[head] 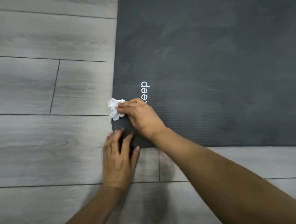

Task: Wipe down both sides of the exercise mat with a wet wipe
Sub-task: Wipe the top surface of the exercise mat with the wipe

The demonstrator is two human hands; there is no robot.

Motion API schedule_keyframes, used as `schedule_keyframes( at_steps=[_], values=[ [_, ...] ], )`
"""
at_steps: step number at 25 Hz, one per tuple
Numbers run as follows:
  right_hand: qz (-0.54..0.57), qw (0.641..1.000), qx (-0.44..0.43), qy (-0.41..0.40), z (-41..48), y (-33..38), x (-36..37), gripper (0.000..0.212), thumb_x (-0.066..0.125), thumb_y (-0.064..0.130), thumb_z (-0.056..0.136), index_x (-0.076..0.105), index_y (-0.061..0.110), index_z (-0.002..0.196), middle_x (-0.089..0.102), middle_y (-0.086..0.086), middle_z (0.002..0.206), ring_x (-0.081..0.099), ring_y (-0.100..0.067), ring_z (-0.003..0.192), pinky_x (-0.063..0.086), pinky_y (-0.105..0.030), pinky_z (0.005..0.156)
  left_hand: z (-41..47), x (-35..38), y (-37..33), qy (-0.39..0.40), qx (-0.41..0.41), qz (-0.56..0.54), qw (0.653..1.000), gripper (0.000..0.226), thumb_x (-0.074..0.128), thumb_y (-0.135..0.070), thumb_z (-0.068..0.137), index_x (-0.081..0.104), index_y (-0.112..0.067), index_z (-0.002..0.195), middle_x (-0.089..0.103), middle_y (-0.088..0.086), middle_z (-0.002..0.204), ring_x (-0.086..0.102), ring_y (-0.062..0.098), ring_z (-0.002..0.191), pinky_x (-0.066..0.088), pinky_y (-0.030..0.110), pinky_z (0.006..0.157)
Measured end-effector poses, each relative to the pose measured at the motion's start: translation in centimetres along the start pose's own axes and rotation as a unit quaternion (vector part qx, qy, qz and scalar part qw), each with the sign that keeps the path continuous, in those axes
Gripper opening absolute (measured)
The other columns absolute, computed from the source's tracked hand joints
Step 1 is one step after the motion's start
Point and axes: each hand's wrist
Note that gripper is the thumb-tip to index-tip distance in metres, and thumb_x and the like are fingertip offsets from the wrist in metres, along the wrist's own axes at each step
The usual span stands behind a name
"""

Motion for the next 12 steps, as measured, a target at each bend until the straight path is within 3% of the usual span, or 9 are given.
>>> schedule_keyframes(
  at_steps=[2, 5, 7, 8, 10, 12],
  values=[
    [-0.049, 0.998, -0.034, -0.009, 0.1, -4.3, -2.1, 0.035, 0.059, 0.001, 0.085, 0.073, 0.014, 0.114, 0.069, -0.003, 0.121, 0.062, -0.026, 0.106, 0.044, -0.027, 0.093, -0.8, -0.7, 0.4, -0.001, 0.018, 0.005, 1.0, 0.041, 0.054, -0.022, 0.101, 0.06, -0.007, 0.139, 0.052, 0.02, 0.144, 0.046, 0.037, 0.139, 0.04, 0.05, 0.115],
    [-0.066, 0.968, 0.191, -0.151, 1.1, -9.3, -5.1, 0.037, 0.053, -0.001, 0.086, 0.072, 0.01, 0.115, 0.069, -0.006, 0.121, 0.061, -0.03, 0.11, 0.037, -0.02, 0.099, -0.8, -0.6, 0.5, -0.004, -0.001, -0.026, 1.0, 0.042, 0.054, -0.01, 0.098, 0.058, 0.001, 0.138, 0.053, 0.017, 0.145, 0.043, 0.033, 0.144, 0.038, 0.048, 0.117],
    [-0.044, 0.939, 0.289, -0.182, 2.1, -7.4, -3.5, 0.039, 0.049, -0.003, 0.087, 0.069, 0.008, 0.119, 0.067, -0.006, 0.124, 0.056, -0.03, 0.115, 0.031, -0.015, 0.101, -0.6, -0.4, 0.3, 0.0, -0.007, -0.038, 0.999, 0.041, 0.055, -0.004, 0.094, 0.059, 0.004, 0.134, 0.053, 0.018, 0.145, 0.043, 0.033, 0.144, 0.038, 0.049, 0.116],
    [-0.029, 0.949, 0.264, -0.173, 1.9, -5.6, -2.0, 0.039, 0.05, -0.004, 0.087, 0.069, 0.007, 0.119, 0.067, -0.007, 0.123, 0.056, -0.03, 0.113, 0.031, -0.015, 0.102, -0.7, -0.4, 0.4, 0.003, -0.006, -0.039, 0.999, 0.042, 0.055, -0.002, 0.092, 0.059, 0.004, 0.133, 0.053, 0.018, 0.145, 0.043, 0.034, 0.144, 0.039, 0.05, 0.116],
    [-0.006, 0.988, 0.106, -0.112, -0.2, -1.0, 0.6, 0.035, 0.05, -0.001, 0.089, 0.071, 0.006, 0.116, 0.068, -0.007, 0.121, 0.058, -0.029, 0.109, 0.038, -0.021, 0.103, -1.1, -0.4, 0.6, 0.003, -0.008, -0.044, 0.999, 0.044, 0.052, -0.003, 0.092, 0.057, 0.003, 0.135, 0.05, 0.019, 0.147, 0.044, 0.034, 0.143, 0.04, 0.05, 0.115],
    [0.002, 0.999, -0.045, -0.017, -3.3, 0.9, 1.2, 0.032, 0.05, 0.008, 0.092, 0.07, 0.009, 0.118, 0.067, -0.004, 0.123, 0.058, -0.023, 0.11, 0.044, -0.027, 0.1, -1.1, -0.4, 0.7, -0.001, -0.025, -0.058, 0.998, 0.045, 0.049, -0.007, 0.093, 0.056, 0.004, 0.136, 0.048, 0.021, 0.147, 0.047, 0.035, 0.138, 0.041, 0.048, 0.114]
  ],
)
Point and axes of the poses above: each hand's wrist, its own z-axis towards the middle knuckle, its own x-axis out of the palm, y = z × x
